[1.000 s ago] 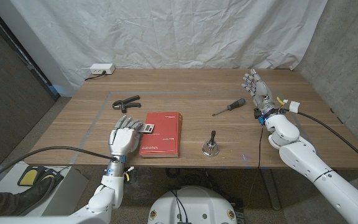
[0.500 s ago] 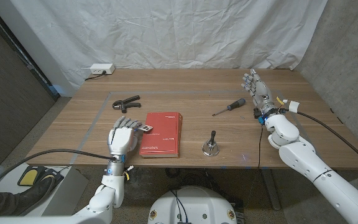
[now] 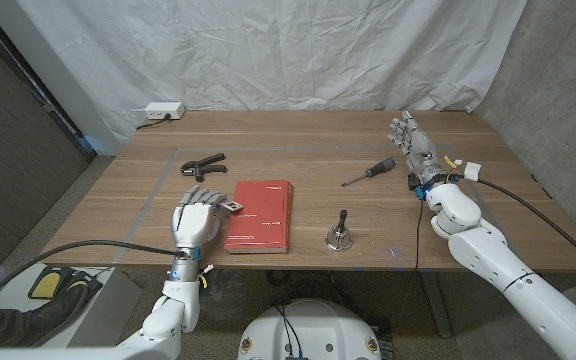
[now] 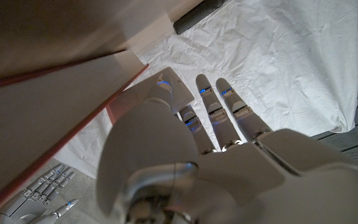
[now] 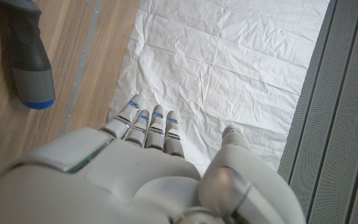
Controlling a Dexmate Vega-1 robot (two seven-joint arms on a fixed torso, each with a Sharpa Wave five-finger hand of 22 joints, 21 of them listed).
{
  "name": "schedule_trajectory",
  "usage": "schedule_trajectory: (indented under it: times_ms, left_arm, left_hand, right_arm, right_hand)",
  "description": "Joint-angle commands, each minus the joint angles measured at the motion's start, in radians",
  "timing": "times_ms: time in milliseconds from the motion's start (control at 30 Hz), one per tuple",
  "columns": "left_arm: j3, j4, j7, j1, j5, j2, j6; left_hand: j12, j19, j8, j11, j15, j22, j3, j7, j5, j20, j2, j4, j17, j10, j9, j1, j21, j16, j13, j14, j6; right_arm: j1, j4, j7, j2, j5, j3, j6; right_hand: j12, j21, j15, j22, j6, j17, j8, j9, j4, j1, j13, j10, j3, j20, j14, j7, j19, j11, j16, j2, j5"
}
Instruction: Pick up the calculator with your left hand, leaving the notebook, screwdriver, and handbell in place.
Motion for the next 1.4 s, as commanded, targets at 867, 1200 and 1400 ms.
schedule_trajectory:
  times_ms: [867, 1200, 1400]
  left_arm:
    - [-0.044, -0.190, -0.045, 0.045, -0.093, 0.078, 0.053]
    - [-0.058, -0.243, -0.081, 0.065, -0.092, 0.098, 0.093]
    - [-0.065, -0.282, -0.108, 0.077, -0.081, 0.111, 0.122]
  left_hand:
    - [-0.020, -0.009, -0.050, -0.002, -0.156, 0.007, 0.049, 0.002, -0.040, -0.115, 0.004, 0.030, 0.001, -0.013, 0.001, 0.002, 0.015, -0.019, 0.002, -0.002, -0.011]
    - [-0.020, -0.012, -0.057, -0.002, -0.156, 0.007, 0.057, 0.003, -0.044, -0.115, 0.002, 0.037, 0.002, -0.012, 0.002, -0.002, 0.017, -0.019, 0.002, -0.002, -0.006]
    - [-0.019, -0.012, -0.060, -0.003, -0.156, 0.006, 0.060, 0.004, -0.046, -0.114, 0.000, 0.038, 0.001, -0.011, 0.002, -0.003, 0.018, -0.019, 0.002, -0.004, -0.004]
  right_arm:
    - [-0.010, -0.039, -0.019, -0.010, -0.009, 0.008, -0.012]
    - [-0.016, -0.043, -0.030, -0.008, -0.010, 0.011, -0.015]
    - [-0.027, -0.045, -0.037, -0.006, -0.008, 0.019, -0.007]
  right_hand:
    - [0.001, -0.013, 0.002, 0.006, 0.010, 0.004, 0.000, 0.003, -0.001, 0.001, 0.004, 0.006, -0.003, -0.002, 0.011, -0.002, 0.012, -0.001, 0.000, 0.007, -0.002]
    - [0.002, -0.015, 0.000, 0.006, 0.010, 0.004, 0.000, 0.003, -0.001, 0.001, 0.004, 0.007, -0.003, -0.001, 0.012, -0.002, 0.013, -0.001, 0.000, 0.007, -0.001]
    - [0.003, -0.016, -0.001, 0.006, 0.013, 0.004, 0.000, 0.003, -0.001, 0.001, 0.004, 0.011, -0.004, -0.001, 0.016, -0.003, 0.018, -0.005, 0.001, 0.007, -0.002]
